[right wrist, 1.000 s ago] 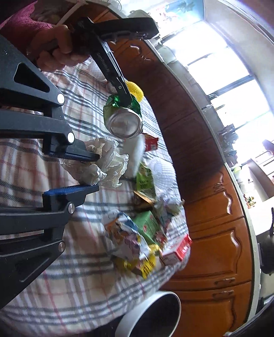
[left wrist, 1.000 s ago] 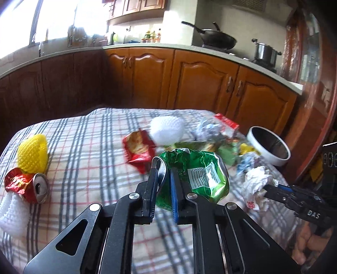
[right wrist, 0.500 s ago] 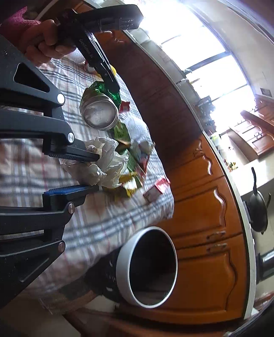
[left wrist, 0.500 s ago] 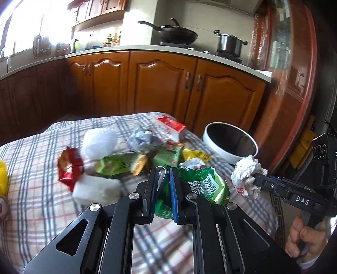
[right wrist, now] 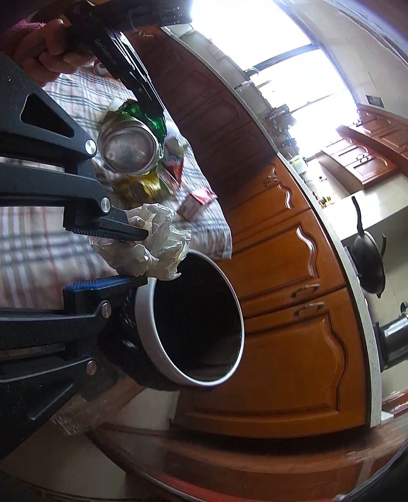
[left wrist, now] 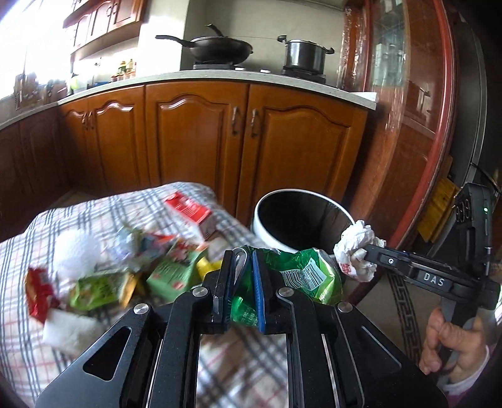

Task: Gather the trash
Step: 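Carry both items to the black bin and open both tools to drop them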

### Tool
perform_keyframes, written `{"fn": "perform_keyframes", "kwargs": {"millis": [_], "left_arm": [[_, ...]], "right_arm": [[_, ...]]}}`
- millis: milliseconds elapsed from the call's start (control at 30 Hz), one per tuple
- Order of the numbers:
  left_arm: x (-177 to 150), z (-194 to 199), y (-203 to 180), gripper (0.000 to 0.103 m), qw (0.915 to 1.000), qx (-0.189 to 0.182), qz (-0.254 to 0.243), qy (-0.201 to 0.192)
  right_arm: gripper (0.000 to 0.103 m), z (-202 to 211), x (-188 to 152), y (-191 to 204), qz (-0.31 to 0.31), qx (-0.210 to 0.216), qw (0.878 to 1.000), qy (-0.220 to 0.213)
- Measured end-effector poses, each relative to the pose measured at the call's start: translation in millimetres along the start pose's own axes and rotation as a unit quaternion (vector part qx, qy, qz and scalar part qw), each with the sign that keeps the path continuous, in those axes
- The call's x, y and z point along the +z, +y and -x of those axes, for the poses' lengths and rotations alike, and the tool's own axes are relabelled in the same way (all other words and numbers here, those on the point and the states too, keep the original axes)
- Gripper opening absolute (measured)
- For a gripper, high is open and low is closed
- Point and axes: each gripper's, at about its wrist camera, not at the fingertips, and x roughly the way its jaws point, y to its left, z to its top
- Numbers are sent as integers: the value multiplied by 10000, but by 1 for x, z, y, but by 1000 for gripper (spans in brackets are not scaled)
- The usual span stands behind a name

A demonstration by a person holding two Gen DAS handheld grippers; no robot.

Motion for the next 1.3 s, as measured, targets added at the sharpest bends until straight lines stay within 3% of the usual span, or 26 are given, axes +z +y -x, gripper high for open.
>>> {"fn": "perform_keyframes", "kwargs": {"millis": [567,1000,1200,1267,1300], "left_arm": [[40,-99,-41,10,9993,97,-270,247],[50,-150,-58,10,9974,54,-367,614],[50,-162,-58,11,9960,-55,-348,820],[51,-164,-59,13,9958,-74,-320,854],[52,-163,-59,23,9958,-131,-283,865]], "right_arm": [[22,-48,47,-60,-56,-413,9982,420],[24,-92,67,-85,53,-603,9930,1014],[31,-101,75,-89,125,-633,9913,1145],[39,-102,78,-88,175,-643,9912,1145],[46,-101,79,-88,198,-655,9912,1136]]}}
